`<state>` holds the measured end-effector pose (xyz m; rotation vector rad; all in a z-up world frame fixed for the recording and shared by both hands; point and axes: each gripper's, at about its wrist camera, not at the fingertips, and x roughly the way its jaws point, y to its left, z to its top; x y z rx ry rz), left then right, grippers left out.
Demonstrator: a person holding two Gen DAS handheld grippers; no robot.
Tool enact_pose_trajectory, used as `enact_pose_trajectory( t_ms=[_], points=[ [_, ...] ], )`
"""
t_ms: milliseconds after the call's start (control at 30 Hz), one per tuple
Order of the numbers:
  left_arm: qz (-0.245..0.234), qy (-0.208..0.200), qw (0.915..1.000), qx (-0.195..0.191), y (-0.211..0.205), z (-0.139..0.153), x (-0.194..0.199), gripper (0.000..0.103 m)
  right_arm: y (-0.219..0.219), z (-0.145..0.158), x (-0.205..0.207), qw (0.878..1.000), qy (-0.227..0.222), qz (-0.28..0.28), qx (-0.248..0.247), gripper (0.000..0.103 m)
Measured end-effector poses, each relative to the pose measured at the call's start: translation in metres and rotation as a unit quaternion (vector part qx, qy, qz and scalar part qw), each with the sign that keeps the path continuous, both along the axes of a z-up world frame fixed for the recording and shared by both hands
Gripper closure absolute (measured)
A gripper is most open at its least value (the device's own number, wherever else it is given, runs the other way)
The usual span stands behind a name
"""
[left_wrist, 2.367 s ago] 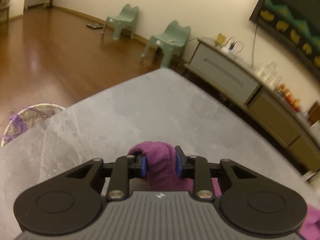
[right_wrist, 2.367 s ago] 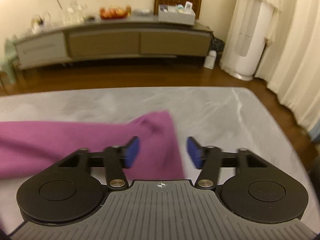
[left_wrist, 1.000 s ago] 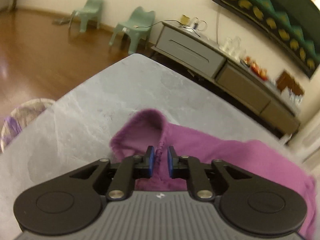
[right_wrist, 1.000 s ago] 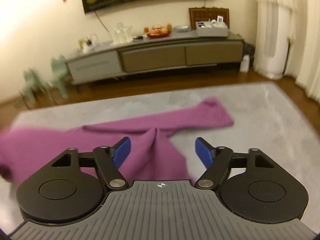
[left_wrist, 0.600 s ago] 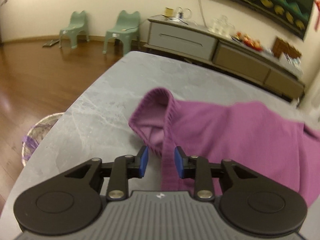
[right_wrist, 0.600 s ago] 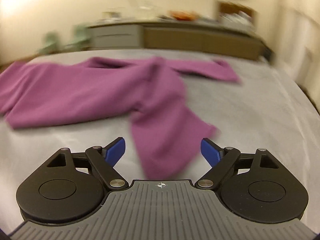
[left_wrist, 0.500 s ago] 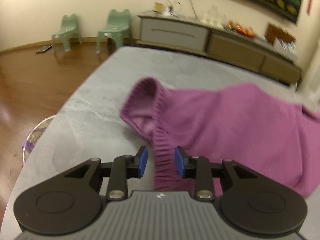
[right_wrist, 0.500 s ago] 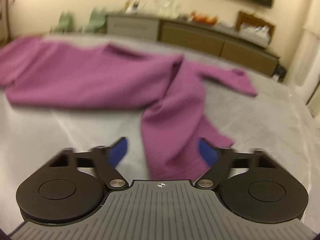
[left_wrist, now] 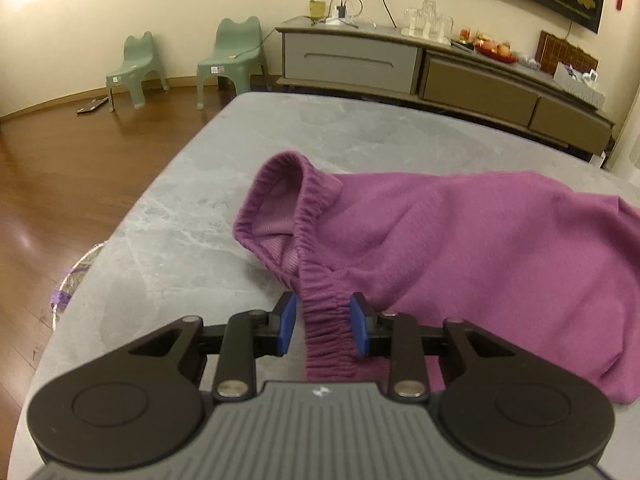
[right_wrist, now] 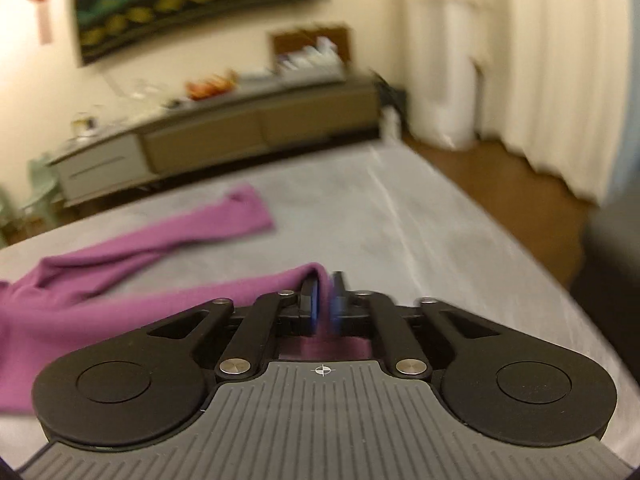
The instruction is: Fold clothes
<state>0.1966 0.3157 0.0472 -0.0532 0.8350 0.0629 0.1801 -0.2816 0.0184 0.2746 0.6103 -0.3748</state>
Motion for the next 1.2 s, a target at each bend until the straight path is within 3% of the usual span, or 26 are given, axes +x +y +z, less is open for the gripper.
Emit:
enact_pose_trajectory(
  t_ms=[33,67,133,300,400,433,467,500,533,633,700,833,900,933,967,1033,1167,1200],
  points=[
    [0.004,-0.007,1.0,-0.004,0.005,0.005,-0.005,0.069,0.001,-0.003,0.0,1.0,-0.002,0.002,0.007,0.079],
    [0.009,-0.013,0.9998,-0.007,0.009,0.009,-0.012,0.067,0.003,-0.005,-0.001,1.0,-0.006,0.005,0.009,0.066],
    [0.011,-0.021,0.9996,-0.014,0.018,0.014,-0.023,0.06,0.012,-0.002,-0.001,1.0,-0.015,0.017,-0.006,0.054],
    [-0.04,0.01,0.9991,0.006,0.004,-0.002,-0.029,0.047,0.036,0.002,-0.001,0.998,-0.019,0.054,-0.026,0.045],
    [-0.072,0.02,0.9967,0.031,-0.017,-0.011,-0.024,0.047,0.055,0.002,0.0,0.996,-0.01,0.079,-0.03,0.04],
    [-0.079,0.024,0.9959,0.037,-0.024,-0.014,-0.02,0.049,0.063,0.002,-0.001,0.995,-0.006,0.09,-0.032,0.03],
    [-0.087,0.029,0.9951,0.037,-0.028,-0.016,-0.017,0.055,0.069,0.0,-0.001,0.994,-0.003,0.103,-0.035,0.027],
    [-0.096,0.034,0.9943,0.034,-0.032,-0.017,-0.013,0.075,0.077,-0.002,0.001,0.992,0.0,0.117,-0.038,0.027],
    [-0.104,0.037,0.9935,0.029,-0.035,-0.018,-0.011,0.079,0.084,-0.004,0.003,0.991,0.002,0.13,-0.041,0.027],
    [-0.124,0.011,0.9921,0.015,-0.042,-0.003,-0.009,0.079,0.103,-0.007,0.006,0.984,-0.001,0.169,-0.048,0.027],
    [-0.123,-0.012,0.9922,-0.013,-0.04,0.014,-0.01,0.079,0.114,-0.006,0.007,0.978,-0.011,0.201,-0.056,0.027],
    [-0.096,-0.087,0.9839,-0.124,-0.02,0.057,-0.011,0.08,0.145,-0.01,0.011,0.957,-0.021,0.278,-0.078,0.017],
    [-0.054,-0.138,0.9664,-0.21,-0.001,0.079,-0.005,0.079,0.159,-0.017,0.02,0.947,-0.006,0.307,-0.095,0.019],
    [-0.041,-0.143,0.9633,-0.223,0.002,0.081,0.001,0.079,0.164,-0.023,0.029,0.948,0.014,0.301,-0.106,0.025],
    [-0.037,-0.133,0.9674,-0.213,0.0,0.076,0.008,0.079,0.165,-0.03,0.039,0.952,0.037,0.283,-0.113,0.033],
    [-0.03,-0.112,0.9747,-0.191,-0.003,0.065,0.021,0.077,0.159,-0.043,0.055,0.963,0.076,0.23,-0.118,0.038],
    [-0.014,-0.069,0.9865,-0.148,-0.01,0.044,0.047,0.071,0.147,-0.057,0.064,0.972,0.102,0.178,-0.118,0.033],
    [-0.01,-0.058,0.9888,-0.137,-0.012,0.038,0.054,0.064,0.147,-0.056,0.062,0.972,0.104,0.176,-0.119,0.033]
  ],
)
